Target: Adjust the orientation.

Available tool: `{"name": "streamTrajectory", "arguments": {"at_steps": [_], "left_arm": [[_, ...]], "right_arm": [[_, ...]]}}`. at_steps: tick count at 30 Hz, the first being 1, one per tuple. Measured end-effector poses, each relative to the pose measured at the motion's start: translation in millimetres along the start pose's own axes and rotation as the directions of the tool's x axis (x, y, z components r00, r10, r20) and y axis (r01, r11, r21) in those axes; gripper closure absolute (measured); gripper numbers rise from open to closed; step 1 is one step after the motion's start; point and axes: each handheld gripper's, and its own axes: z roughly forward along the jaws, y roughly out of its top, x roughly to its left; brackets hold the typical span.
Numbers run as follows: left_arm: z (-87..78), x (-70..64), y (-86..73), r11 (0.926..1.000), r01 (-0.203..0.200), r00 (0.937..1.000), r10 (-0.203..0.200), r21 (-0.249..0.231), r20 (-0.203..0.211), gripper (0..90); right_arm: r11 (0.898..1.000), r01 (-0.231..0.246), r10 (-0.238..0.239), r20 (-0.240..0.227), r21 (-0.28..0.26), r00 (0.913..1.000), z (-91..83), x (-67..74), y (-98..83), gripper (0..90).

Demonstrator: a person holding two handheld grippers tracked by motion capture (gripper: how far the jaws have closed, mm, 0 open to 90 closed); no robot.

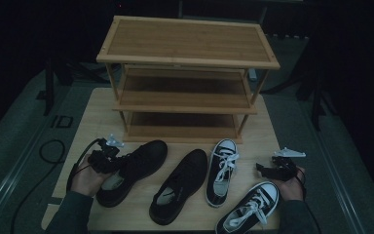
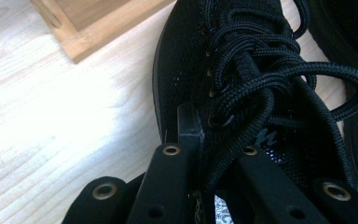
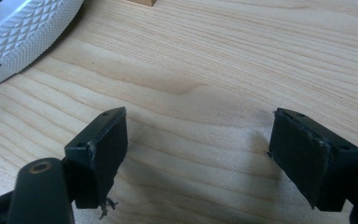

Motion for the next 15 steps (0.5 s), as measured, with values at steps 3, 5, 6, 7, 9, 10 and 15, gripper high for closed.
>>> {"name": "streamTrajectory", "arguments": {"at_steps": [3, 5, 6, 7, 9, 10, 15], "left_arm": [[-0.2, 2.8, 3.6, 1.0000, -0.002, 1.0000, 0.002, -0.004, -0.001, 88.5], [0.5, 4.2, 6.8, 1.0000, -0.003, 1.0000, 0.003, -0.005, -0.007, 88.6], [0.8, 5.1, 8.7, 1.0000, -0.007, 0.9999, 0.007, -0.001, -0.012, 88.6], [1.3, 5.8, 10.5, 1.0000, -0.008, 0.9998, 0.008, -0.001, -0.018, 88.6], [2.1, 8.4, 14.1, 0.9999, -0.013, 0.9996, 0.013, 0.003, -0.023, 88.5], [2.6, 9.8, 15.6, 0.9999, -0.011, 0.9997, 0.011, 0.000, -0.023, 88.6], [4.6, 18.3, 21.2, 0.9999, -0.011, 0.9996, 0.010, -0.012, -0.025, 88.6]], "right_arm": [[1.000, 0.000, 0.000, 0.000, 0.000, 1.0000, 0.0, 0.0, 0.0, 19.1], [1.000, 0.000, 0.000, 0.000, 0.000, 1.0000, 0.0, 0.0, 0.0, 19.1], [1.000, 0.000, 0.000, 0.000, 0.000, 1.0000, 0.0, 0.0, 0.0, 19.1], [1.000, 0.000, 0.000, 0.000, 0.000, 1.0000, 0.0, 0.0, 0.0, 19.1], [1.000, 0.000, 0.000, 0.000, 0.000, 1.0000, 0.0, 0.0, 0.0, 19.1], [1.000, 0.000, 0.000, 0.000, 0.000, 1.0000, 0.0, 0.0, 0.0, 19.1], [1.000, 0.000, 0.000, 0.000, 0.000, 1.0000, 0.0, 0.0, 0.0, 19.1]]}}
